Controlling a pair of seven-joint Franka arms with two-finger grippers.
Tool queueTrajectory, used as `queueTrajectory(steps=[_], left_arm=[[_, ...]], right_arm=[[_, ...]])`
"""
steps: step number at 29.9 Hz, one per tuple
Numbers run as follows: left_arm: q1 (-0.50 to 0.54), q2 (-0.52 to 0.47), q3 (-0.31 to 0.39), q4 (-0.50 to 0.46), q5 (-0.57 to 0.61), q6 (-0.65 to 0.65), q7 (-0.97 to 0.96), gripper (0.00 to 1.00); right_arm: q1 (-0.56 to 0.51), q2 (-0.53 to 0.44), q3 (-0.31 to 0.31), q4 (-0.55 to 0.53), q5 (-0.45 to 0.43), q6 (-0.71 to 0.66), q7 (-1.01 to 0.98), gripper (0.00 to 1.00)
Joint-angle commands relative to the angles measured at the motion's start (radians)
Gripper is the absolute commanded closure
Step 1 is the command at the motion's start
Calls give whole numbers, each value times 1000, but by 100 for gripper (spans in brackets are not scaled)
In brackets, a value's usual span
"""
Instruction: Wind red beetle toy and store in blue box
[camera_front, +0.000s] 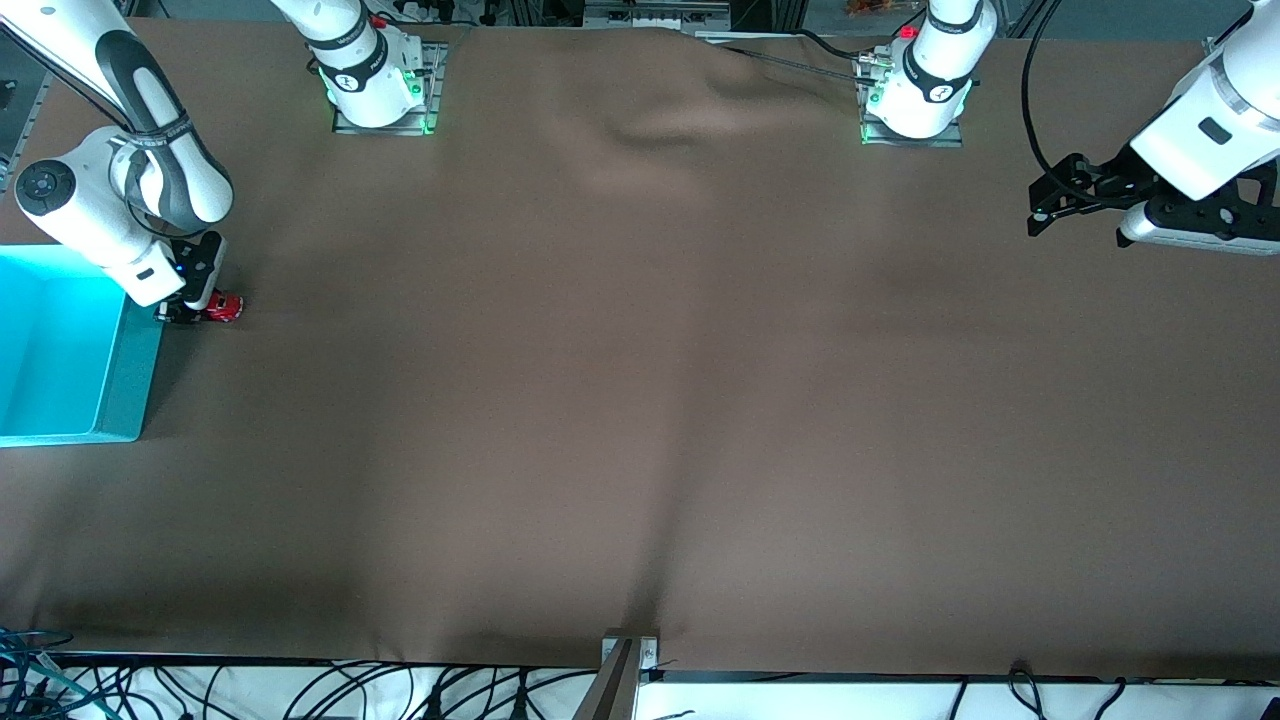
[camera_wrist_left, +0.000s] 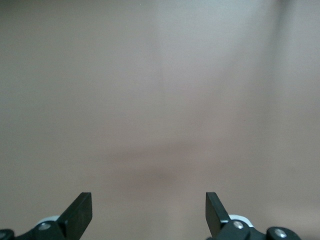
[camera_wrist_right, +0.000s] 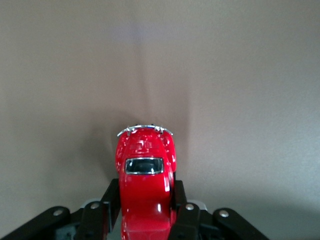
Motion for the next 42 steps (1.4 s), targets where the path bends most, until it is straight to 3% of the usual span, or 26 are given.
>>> queueTrajectory(steps=[1,9,16,20,26,31,42], left_arm=[[7,32,2,71,3,-47,-11,0],[9,32,7,73,5,-47,-8,0],[6,46,4,71,5,-47,-6,0],[4,48,2,73,5,-47,-5,0],[7,48,4,74,7,-47,-5,0],[6,48,4,74,7,-47,-3,0],[9,49,8,88,7,-45,-3,0]], right_arm=[[-14,-48,32,6,8,-50,-31,62],[-11,-114,61,112,15,-265,-30,62],[-11,-106,86,381,75,-599,-33,62],[-12,-98,84,506,84,-721,-46,62],[-29,-72,75,612,84,-742,-108,62],[-75,6,75,699,84,-741,-175,62],[-213,135,73,713,132,-681,-261,62]])
